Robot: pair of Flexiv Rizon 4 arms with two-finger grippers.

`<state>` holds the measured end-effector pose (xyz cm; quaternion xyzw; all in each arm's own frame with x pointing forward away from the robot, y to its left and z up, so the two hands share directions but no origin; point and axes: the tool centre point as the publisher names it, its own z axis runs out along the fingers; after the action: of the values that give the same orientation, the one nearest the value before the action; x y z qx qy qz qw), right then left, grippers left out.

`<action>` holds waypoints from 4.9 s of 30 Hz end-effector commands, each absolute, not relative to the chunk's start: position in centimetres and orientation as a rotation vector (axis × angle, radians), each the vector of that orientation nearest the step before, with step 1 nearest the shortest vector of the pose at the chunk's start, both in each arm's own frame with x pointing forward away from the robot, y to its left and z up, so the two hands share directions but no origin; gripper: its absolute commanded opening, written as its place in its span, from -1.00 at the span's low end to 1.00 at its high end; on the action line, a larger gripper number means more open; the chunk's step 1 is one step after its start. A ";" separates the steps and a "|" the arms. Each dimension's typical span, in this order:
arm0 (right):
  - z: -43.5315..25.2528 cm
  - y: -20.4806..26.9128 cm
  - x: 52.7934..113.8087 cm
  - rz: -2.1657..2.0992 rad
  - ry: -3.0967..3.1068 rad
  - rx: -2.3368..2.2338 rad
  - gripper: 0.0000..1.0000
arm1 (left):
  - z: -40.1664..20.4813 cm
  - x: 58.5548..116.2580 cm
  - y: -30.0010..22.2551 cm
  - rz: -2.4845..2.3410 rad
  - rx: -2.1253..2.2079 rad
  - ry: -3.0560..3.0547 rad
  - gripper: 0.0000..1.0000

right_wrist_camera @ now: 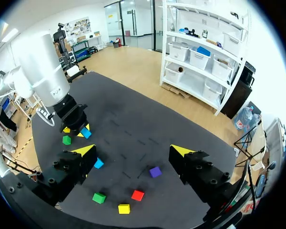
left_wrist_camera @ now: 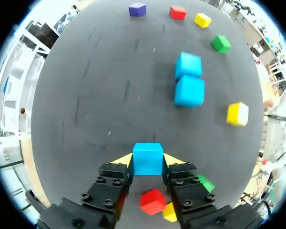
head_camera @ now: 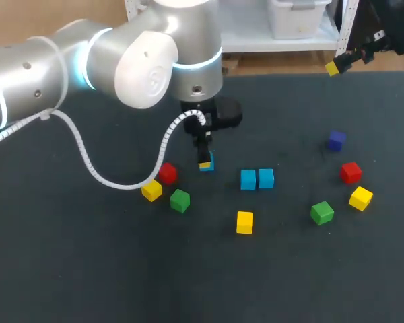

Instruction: Place the blue cubes, place green cubes on the blue cubes, place the yellow cubes on the green cubes, then place the red cubes on the yellow cubes, and place purple cube on the red cubes.

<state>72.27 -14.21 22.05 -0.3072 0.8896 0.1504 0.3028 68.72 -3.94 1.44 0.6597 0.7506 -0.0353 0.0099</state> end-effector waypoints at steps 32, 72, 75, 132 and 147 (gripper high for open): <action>22.0 -14.2 72.2 0.396 2.357 -0.812 1.00 | 0.1 66.3 -7.5 -0.042 2.204 2.191 -1.00; 22.0 -14.2 72.2 0.396 2.357 -0.812 1.00 | 0.1 65.4 -8.0 -0.052 2.231 2.162 -1.00; 22.0 -14.2 72.2 0.396 2.357 -0.812 1.00 | 0.0 65.4 -8.0 -0.052 2.233 2.166 -1.00; 22.0 -14.2 72.2 0.396 2.357 -0.812 1.00 | -0.2 65.2 -8.1 -0.064 2.245 2.188 1.00; 22.0 -14.2 72.2 0.396 2.357 -0.812 1.00 | 2.2 66.4 -6.1 -0.149 2.081 2.273 1.00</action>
<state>72.27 -14.22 22.06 -0.3071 0.8896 0.1504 0.3029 66.94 -7.07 1.48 0.6776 0.7337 -0.0474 0.0178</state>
